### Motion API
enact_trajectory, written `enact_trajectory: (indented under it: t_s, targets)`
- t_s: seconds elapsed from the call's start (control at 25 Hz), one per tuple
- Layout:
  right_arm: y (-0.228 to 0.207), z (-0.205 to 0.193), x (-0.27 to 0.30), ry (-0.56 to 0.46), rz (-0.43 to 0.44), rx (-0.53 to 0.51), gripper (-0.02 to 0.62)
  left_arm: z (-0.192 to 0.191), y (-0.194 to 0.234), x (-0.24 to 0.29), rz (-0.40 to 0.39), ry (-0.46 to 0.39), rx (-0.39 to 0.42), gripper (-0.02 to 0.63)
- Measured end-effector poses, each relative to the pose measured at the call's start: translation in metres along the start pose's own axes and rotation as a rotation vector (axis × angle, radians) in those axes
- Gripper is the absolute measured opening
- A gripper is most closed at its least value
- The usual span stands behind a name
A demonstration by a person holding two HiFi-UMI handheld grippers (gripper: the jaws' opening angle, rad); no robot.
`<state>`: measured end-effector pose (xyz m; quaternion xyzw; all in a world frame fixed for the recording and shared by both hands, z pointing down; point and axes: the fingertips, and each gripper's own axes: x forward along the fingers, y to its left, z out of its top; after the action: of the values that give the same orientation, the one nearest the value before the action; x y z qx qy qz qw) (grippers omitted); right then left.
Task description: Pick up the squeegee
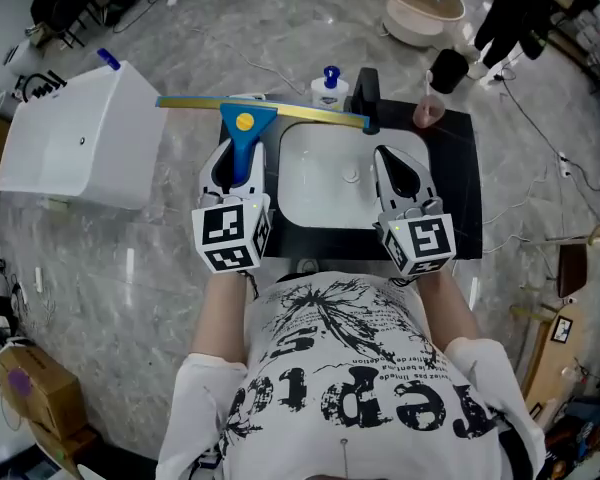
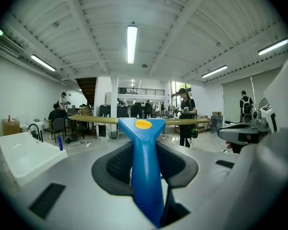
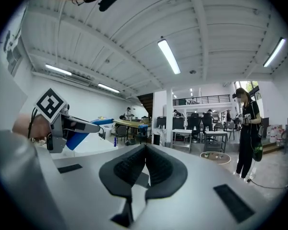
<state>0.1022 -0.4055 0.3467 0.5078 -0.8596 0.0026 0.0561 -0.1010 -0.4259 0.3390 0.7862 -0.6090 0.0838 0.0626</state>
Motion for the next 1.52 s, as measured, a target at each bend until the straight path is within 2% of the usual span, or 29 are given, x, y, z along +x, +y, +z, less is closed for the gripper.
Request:
enact_trajectory:
  t_s: [0.16,0.4,0.56,0.88,1.52]
  targets:
    - [-0.009,0.021,-0.009,-0.058,-0.028,-0.061,0.012,0.033,-0.008,-0.012,-0.006,-0.117,0.042,0.143]
    - [-0.019,0.044,-0.024,-0.135,-0.051,-0.064,0.012,0.062,-0.011,-0.025,-0.017,-0.233,0.069,0.143]
    - [-0.018,0.043,-0.024,-0.129,-0.061,-0.077,0.011,0.063,-0.011,-0.025,-0.019,-0.238,0.09,0.143]
    - [-0.01,0.046,-0.029,-0.152,-0.057,-0.096,0.011,0.057,-0.014,-0.023,-0.031,-0.224,0.083,0.143]
    - [-0.01,0.039,-0.024,-0.11,-0.031,-0.096,0.011,0.051,-0.021,-0.015,-0.032,-0.195,0.075,0.143]
